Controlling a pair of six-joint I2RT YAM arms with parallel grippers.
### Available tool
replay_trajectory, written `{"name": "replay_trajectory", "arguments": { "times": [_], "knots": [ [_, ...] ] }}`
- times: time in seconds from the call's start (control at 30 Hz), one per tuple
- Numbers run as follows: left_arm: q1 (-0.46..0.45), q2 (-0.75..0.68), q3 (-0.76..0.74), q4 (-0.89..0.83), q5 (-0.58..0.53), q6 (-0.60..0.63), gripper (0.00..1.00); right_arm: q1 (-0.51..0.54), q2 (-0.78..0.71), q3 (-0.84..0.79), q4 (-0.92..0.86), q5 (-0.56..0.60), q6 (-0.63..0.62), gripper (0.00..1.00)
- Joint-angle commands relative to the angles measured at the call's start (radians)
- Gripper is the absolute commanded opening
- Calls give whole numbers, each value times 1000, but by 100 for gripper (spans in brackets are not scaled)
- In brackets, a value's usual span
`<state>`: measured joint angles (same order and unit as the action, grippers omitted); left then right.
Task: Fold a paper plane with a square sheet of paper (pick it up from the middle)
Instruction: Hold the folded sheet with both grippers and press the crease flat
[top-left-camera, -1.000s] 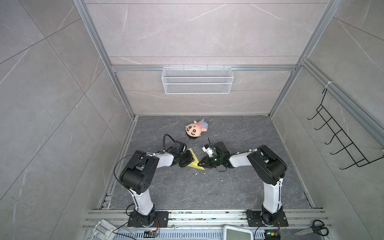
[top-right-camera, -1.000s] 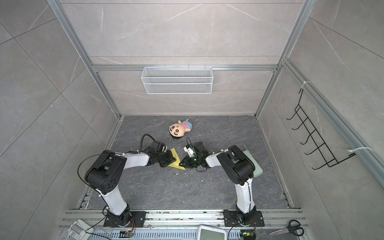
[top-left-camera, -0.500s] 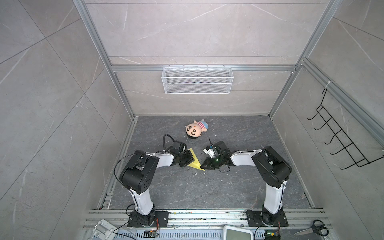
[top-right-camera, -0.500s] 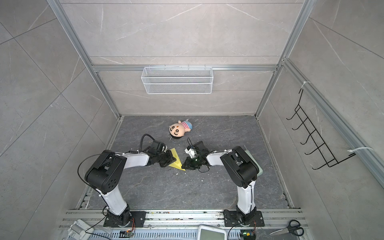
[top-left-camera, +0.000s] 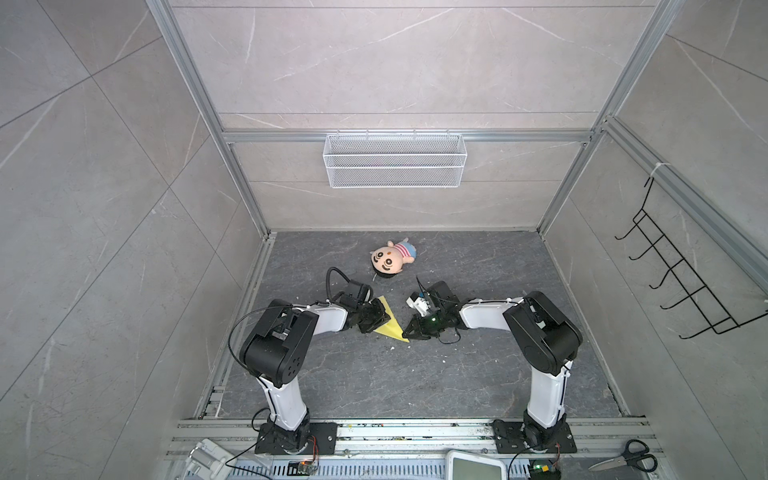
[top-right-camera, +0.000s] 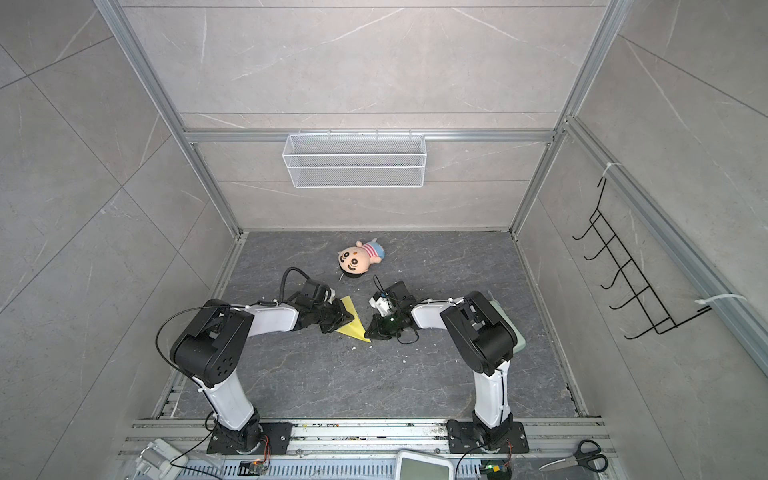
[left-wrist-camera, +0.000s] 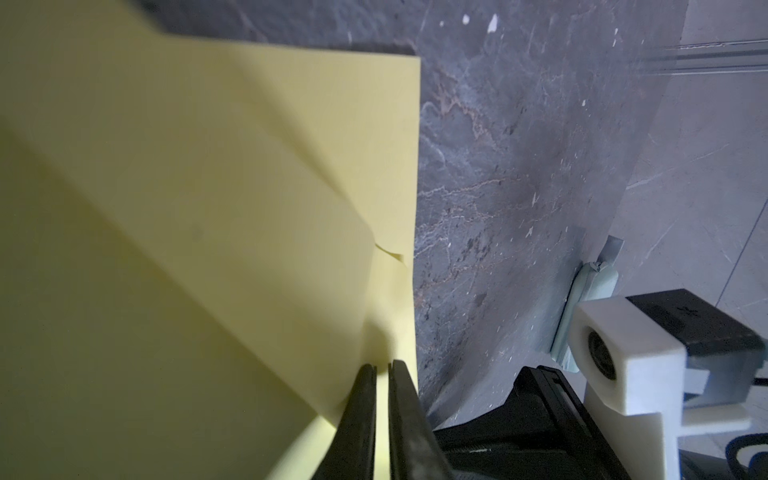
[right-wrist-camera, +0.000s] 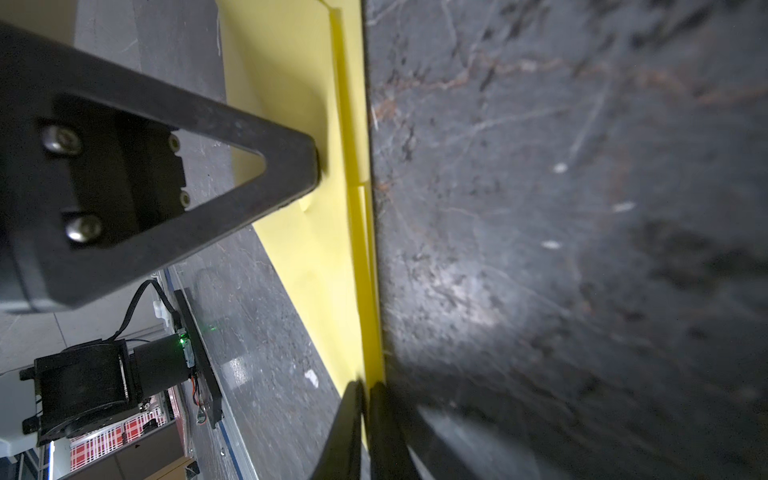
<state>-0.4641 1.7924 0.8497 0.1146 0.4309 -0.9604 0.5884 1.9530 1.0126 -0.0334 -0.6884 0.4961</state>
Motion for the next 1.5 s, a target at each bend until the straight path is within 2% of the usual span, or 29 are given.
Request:
{"name": "replay_trajectory", "arguments": {
  "times": [0.0,0.4,0.5,0.67,0.8,0.9,1.0,1.1,1.27,1.47],
  "knots": [
    [5,14,24,23,37,19,13,1,50,-2,-73,88,-28,12],
    [5,45,24,31,43,18,12,1,65,1,-90,110,-36,12],
    [5,47,31,-12,20,20,11,1,58,-3,-83,106,-36,12],
    [7,42,27,-112,-39,26,9,1,-46,-16,-31,104,-19,18],
    [10,46,20,-113,-34,25,9,0,-154,-34,3,129,-1,25],
    [10,54,24,-106,-26,27,9,0,-179,-27,4,138,6,25],
    [10,59,28,-101,-22,26,9,14,-141,14,16,83,30,20],
    [10,61,31,-104,-22,28,9,48,-85,71,8,83,50,15],
    [10,62,32,-108,-21,26,9,73,3,152,-15,122,88,6],
    [11,60,30,-115,-26,23,8,73,44,190,-56,179,105,2]
  ]
}}
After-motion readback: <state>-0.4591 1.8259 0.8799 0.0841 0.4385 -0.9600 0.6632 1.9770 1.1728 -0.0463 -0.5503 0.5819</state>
